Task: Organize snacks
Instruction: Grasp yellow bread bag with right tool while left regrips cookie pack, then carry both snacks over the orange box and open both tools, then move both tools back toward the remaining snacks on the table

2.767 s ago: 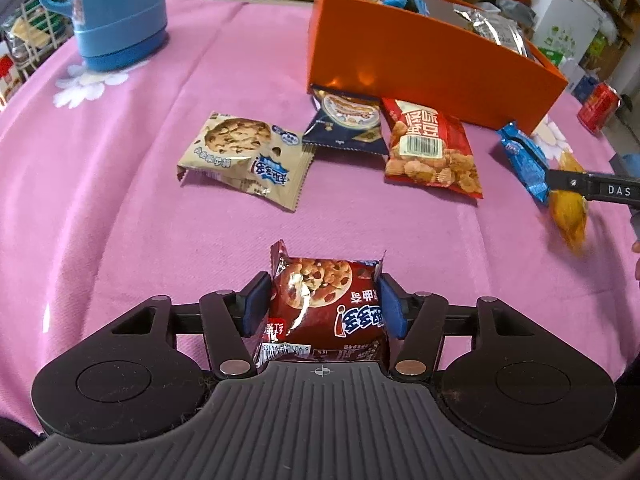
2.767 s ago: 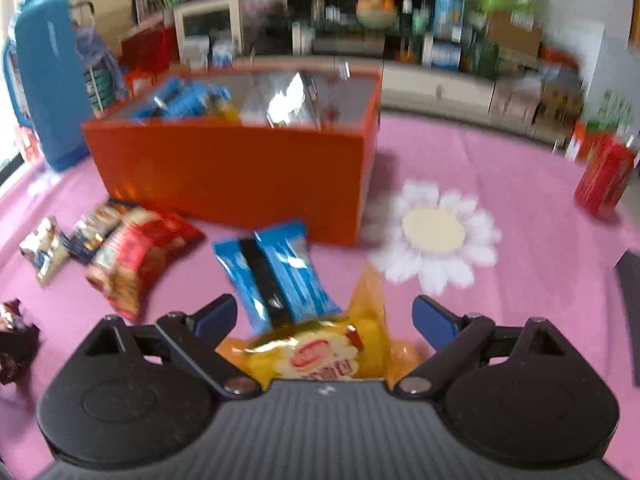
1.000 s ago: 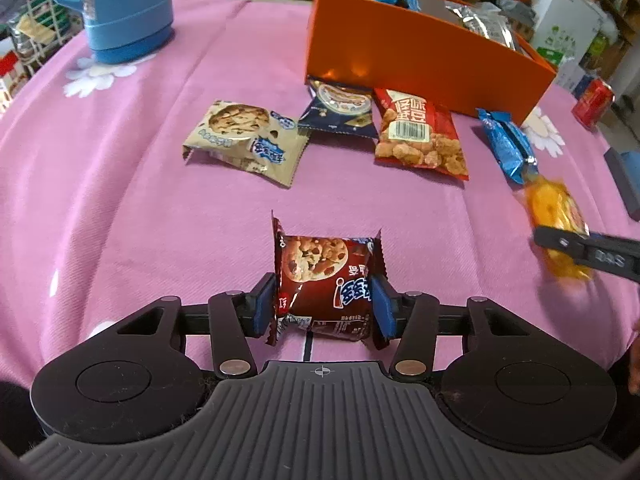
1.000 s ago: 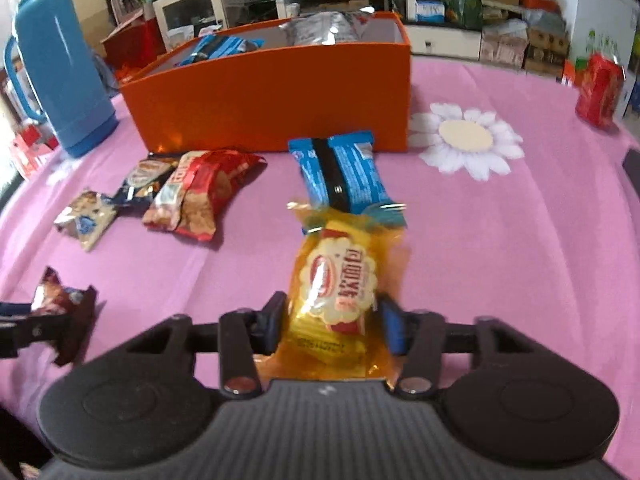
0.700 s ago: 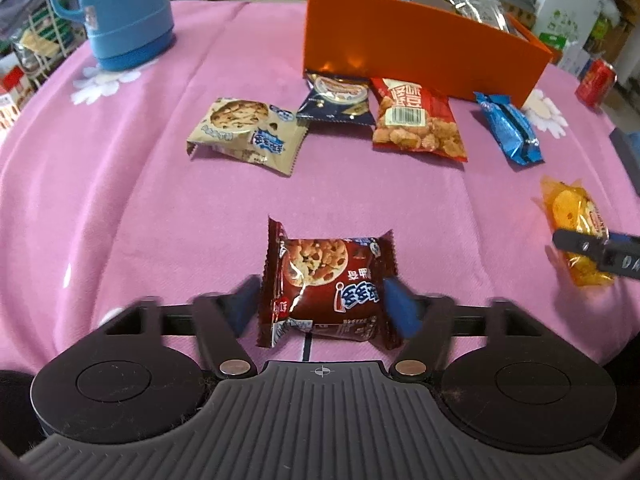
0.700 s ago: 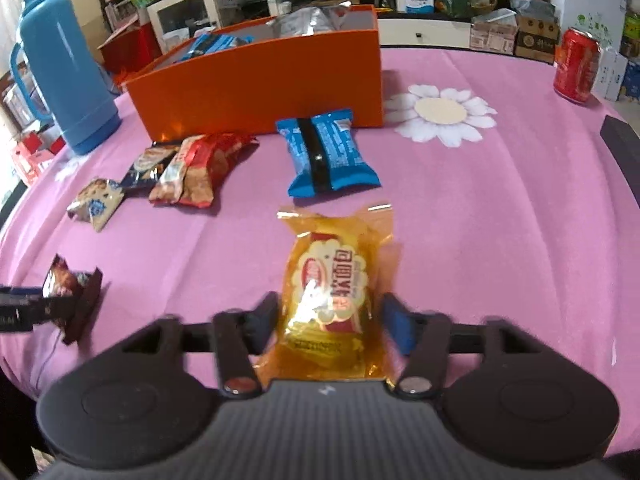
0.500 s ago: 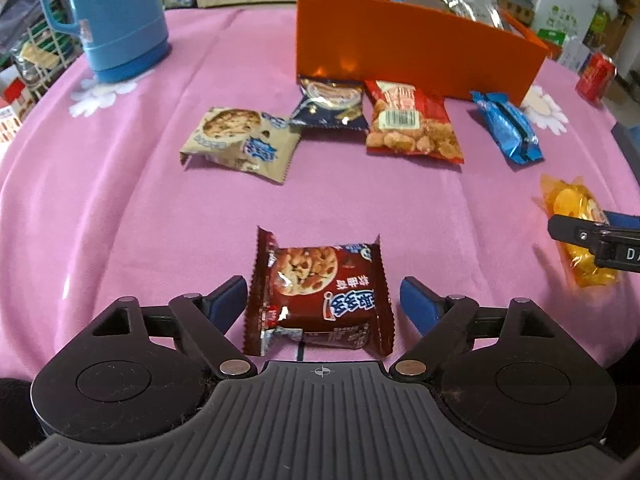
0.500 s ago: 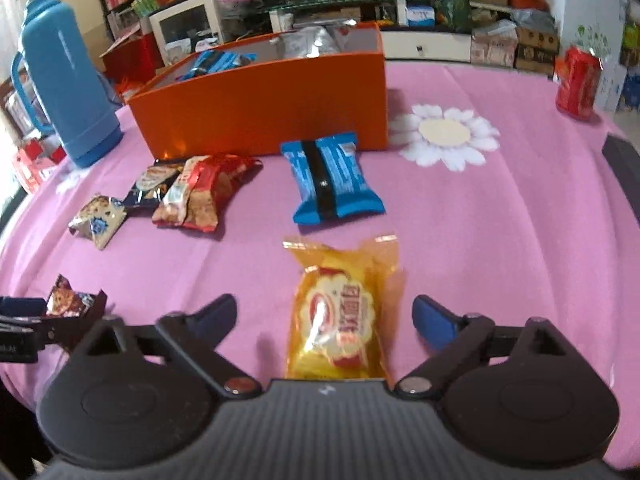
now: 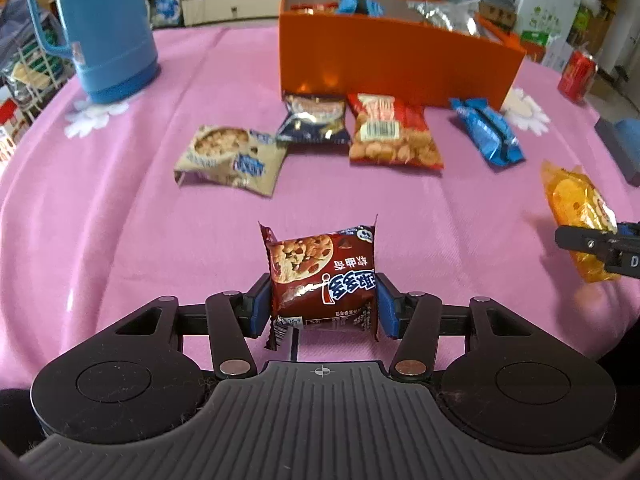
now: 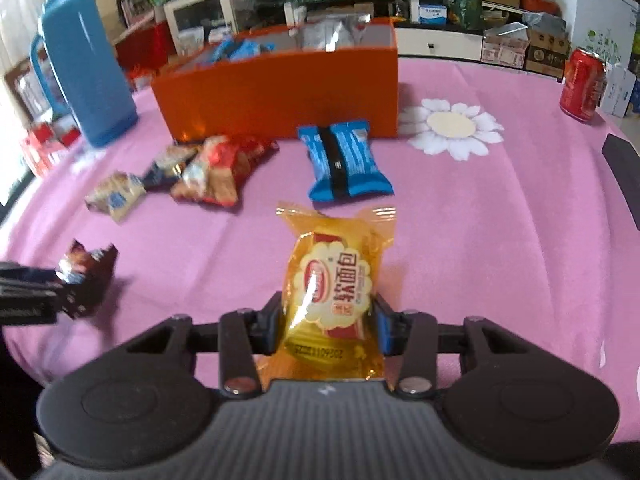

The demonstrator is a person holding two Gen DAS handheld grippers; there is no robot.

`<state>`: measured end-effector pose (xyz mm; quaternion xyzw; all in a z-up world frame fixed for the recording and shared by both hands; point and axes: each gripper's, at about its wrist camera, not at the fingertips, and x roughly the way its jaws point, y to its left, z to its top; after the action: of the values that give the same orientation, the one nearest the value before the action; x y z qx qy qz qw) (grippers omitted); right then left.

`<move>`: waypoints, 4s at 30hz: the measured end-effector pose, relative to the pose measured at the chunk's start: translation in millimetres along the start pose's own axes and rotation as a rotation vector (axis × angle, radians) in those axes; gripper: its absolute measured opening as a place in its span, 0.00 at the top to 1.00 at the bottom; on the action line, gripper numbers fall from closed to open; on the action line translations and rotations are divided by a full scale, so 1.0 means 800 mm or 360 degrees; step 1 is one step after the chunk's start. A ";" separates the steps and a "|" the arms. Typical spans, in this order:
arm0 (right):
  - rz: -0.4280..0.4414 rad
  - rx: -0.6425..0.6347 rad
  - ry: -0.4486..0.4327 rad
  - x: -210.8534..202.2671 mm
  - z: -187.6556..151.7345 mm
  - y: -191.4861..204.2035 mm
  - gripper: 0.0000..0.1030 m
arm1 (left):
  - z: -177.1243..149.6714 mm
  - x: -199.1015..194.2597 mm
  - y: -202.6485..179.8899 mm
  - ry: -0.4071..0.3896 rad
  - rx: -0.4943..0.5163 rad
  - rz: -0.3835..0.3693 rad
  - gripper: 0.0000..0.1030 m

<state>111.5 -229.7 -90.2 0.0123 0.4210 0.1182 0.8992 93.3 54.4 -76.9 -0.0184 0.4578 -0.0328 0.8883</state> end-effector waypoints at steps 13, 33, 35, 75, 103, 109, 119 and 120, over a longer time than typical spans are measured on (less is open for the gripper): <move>0.0083 -0.0028 -0.0161 -0.040 0.028 0.023 0.55 | 0.014 -0.025 0.003 -0.0087 -0.0043 -0.0050 0.76; 0.0134 -0.0047 -0.0423 0.009 0.177 0.009 0.55 | 0.217 0.011 0.010 -0.0374 -0.0133 -0.0217 0.76; 0.0107 -0.0094 -0.0487 0.029 0.218 0.009 0.55 | 0.259 0.028 0.004 -0.0421 -0.0122 -0.0242 0.76; 0.0043 0.0404 -0.0201 -0.003 0.051 -0.064 0.11 | 0.083 -0.011 0.020 -0.0221 -0.0196 -0.0201 0.38; 0.0056 0.0354 -0.0052 0.012 0.038 -0.054 0.11 | 0.160 0.140 0.146 0.0030 -0.0278 0.0388 0.64; 0.0073 0.0297 -0.0063 0.007 0.043 -0.041 0.11 | 0.115 0.114 0.143 0.0081 -0.0212 0.0333 0.61; 0.0139 0.0267 -0.0068 -0.004 0.042 -0.022 0.11 | 0.018 0.039 0.084 0.0109 -0.0057 0.0220 0.53; 0.0140 0.0259 -0.0077 -0.006 0.042 -0.021 0.11 | 0.022 0.034 0.080 0.0095 -0.0082 0.0230 0.51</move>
<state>137.4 -244.8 -66.7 0.1068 0.4063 0.1226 0.8991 126.0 116.5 -93.0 -0.0071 0.4849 0.0426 0.8735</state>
